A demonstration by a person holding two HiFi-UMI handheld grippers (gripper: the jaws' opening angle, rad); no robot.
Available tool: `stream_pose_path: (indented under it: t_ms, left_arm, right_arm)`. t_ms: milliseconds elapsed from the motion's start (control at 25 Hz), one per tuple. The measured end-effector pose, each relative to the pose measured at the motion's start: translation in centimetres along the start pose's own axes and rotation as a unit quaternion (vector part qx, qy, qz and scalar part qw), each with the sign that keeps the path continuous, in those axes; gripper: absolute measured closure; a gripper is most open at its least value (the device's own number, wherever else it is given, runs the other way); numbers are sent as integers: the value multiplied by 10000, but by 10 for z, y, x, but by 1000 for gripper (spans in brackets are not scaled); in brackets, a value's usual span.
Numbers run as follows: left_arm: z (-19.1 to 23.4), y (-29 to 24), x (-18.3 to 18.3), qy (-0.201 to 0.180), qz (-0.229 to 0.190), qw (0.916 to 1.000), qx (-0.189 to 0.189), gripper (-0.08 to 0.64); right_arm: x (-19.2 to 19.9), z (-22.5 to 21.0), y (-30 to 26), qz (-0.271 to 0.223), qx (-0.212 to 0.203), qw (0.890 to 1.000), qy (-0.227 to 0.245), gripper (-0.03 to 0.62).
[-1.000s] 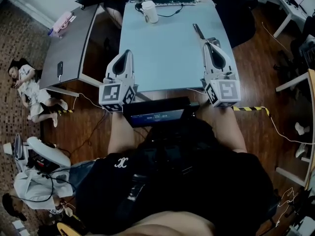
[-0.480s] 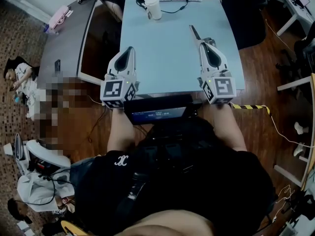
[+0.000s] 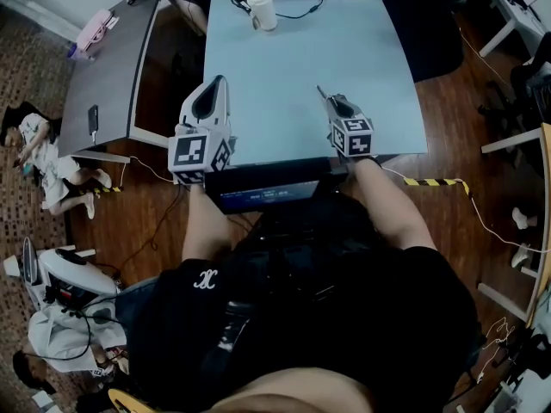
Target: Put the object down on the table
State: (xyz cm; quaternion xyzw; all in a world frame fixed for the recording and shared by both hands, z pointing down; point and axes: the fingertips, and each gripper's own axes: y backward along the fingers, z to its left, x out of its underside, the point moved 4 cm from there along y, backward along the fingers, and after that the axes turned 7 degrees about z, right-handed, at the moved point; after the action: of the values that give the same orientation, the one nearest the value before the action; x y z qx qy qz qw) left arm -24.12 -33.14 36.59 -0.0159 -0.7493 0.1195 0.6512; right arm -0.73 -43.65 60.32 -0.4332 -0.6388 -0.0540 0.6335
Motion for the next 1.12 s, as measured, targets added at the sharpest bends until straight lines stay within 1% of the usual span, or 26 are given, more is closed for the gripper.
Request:
stream_pose_path:
  t_ms: [120,320,440,520,600,640,680,720,760,840,960,1040,1120]
  left_arm:
    - [0,0,-1,-41,43,10000,-6,565]
    - [3,1,0,-23,121,9999,-99,565]
    - [14,3,1,87,105,9998,-146,565]
    - [23,4,1,95,111,9997,-184,565]
    - [28,1,2,83,121,9997,-208,565]
    - [29,0,2,82,114,9997,-215,565]
    - [30,-2,1,81,101,9997,-219,565]
    - [30,-2,1,78,89,9997,-219,565]
    - [29,-3,1,73,83,9997,-217,565]
    - [27,-6,-1,64,85,9997,-201,565]
    - [24,-10,-6,50,42,9999,-156,565]
    - [21,-12,-10,38,-2,9999,-131,565]
    - [17,-15,-12,24,-26,9999,-105,565]
  right_arm:
    - [21,-15,-17,449,120,9989,-82,583]
    - [41,-30,-37,997,92,9950,58,577]
    - [48,-31,-46,1255,137,9920,83,571]
    - [51,-30,-52,1352,238,9905,80,565]
    - [50,-32,-57,1383,352,9895,222,551]
    - [50,-34,-59,1393,388,9889,333,535]
    - [50,-36,-61,1395,411,9885,422,493]
    - [50,-38,-61,1393,439,9882,465,395]
    - [51,-41,-61,1379,489,9881,476,329]
    - [46,-49,-59,1239,640,9889,516,276]
    - [17,-51,-47,753,816,9915,680,270]
    - [-13,-50,-36,238,905,9919,859,270]
    - [-54,-46,-16,-378,986,9890,1036,270]
